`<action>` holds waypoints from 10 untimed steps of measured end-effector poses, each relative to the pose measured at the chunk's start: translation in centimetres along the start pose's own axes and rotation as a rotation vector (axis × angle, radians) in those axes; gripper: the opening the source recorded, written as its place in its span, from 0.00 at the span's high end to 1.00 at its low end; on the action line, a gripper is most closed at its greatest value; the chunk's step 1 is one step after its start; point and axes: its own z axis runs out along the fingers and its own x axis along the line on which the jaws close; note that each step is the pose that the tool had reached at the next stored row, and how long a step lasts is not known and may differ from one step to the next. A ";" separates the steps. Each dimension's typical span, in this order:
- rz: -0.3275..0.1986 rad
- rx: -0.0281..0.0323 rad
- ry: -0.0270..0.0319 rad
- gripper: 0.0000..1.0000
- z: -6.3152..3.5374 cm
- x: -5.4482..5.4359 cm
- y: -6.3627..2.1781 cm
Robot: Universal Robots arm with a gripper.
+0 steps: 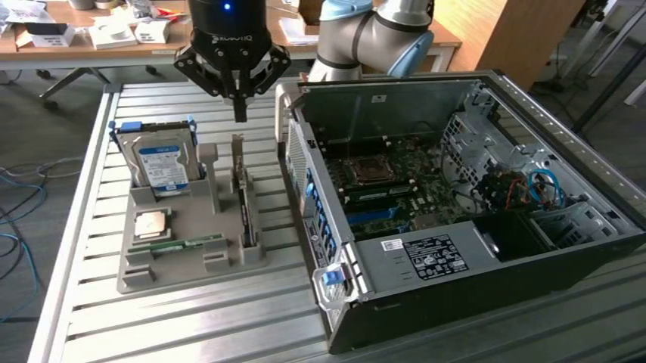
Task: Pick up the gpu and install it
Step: 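Reach for the gpu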
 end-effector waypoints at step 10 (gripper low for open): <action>0.000 -0.0001 0.0000 0.89 -0.02 0.0 -0.62</action>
